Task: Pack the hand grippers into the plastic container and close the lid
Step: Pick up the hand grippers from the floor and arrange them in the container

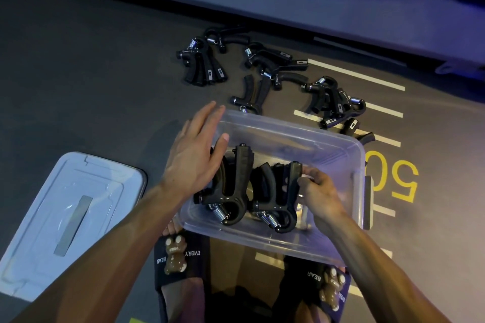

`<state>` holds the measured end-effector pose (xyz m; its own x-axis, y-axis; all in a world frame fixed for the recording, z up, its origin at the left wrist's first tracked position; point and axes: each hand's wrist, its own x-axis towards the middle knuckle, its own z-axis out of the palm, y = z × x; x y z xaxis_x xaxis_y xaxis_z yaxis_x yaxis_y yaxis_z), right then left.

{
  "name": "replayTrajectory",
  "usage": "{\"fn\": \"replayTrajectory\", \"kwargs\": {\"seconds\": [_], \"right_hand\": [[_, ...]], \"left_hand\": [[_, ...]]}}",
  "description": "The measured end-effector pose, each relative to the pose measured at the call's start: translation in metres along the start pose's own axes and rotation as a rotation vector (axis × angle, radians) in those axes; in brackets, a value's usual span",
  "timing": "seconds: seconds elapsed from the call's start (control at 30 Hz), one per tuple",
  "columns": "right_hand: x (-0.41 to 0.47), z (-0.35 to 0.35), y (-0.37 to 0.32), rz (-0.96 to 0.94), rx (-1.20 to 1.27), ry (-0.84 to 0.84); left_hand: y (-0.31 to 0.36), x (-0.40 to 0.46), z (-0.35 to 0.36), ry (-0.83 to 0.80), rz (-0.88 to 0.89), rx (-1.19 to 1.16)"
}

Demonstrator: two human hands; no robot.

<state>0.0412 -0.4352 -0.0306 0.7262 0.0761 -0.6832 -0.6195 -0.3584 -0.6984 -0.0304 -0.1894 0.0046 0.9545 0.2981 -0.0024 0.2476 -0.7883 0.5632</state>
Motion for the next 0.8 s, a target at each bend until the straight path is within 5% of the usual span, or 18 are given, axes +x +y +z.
{"fn": "replayTrajectory", "kwargs": {"seconds": [0.17,0.5,0.8], "right_hand": [[0.005,0.002,0.011,-0.033,-0.122,-0.011],[-0.004,0.009,0.012,-0.212,-0.944,-0.063],[-0.016,0.019,0.003,-0.213,-1.093,-0.107]], "left_hand": [[-0.002,0.0,0.001,0.006,0.005,-0.004],[-0.001,0.0,0.0,0.005,0.01,-0.012],[0.001,-0.001,-0.001,0.0,0.002,-0.012]]}}
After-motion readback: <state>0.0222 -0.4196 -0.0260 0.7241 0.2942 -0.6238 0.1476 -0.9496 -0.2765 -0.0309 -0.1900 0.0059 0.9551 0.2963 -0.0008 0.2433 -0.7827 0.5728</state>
